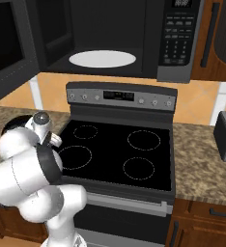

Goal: Open the microwave, place the bowl with waffle inside the microwave, then close the microwave door and turn it on.

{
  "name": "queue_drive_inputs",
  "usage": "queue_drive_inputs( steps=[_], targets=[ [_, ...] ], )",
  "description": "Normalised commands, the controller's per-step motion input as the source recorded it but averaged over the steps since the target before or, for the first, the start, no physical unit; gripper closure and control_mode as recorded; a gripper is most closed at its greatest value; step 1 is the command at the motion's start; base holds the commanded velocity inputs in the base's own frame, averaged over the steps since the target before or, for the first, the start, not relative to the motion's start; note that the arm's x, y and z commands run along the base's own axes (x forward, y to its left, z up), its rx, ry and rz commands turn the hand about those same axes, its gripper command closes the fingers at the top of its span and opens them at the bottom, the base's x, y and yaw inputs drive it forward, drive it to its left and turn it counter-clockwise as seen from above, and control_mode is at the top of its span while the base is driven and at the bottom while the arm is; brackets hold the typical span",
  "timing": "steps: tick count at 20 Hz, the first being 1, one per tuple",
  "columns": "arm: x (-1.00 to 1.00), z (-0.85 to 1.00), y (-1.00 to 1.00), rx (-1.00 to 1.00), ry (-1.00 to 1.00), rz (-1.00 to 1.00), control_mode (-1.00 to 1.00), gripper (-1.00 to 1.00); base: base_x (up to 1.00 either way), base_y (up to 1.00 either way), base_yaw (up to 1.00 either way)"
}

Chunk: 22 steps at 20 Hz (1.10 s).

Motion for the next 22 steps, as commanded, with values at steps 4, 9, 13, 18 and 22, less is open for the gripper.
queue_drive_inputs(
  steps=[4, 9, 13, 18, 22],
  targets=[
    [-0.18, 1.00, -0.69, -0.03, 0.13, -0.12, -1.00, 1.00, 0.00, 0.00, 0.00],
    [-0.17, 0.88, -0.68, -0.17, 0.39, -0.13, -1.00, 1.00, 0.00, 0.00, 0.00],
    [-0.42, 0.36, -0.86, -0.09, 0.40, -0.24, -1.00, 1.00, 0.00, 0.00, 0.00],
    [-0.66, 0.00, -0.74, 0.00, 0.02, -0.49, -1.00, 1.00, 0.00, 0.00, 0.00],
    [-0.67, 0.00, -0.53, 0.00, 0.00, -0.59, -1.00, 1.00, 0.00, 0.00, 0.00]
  ],
)
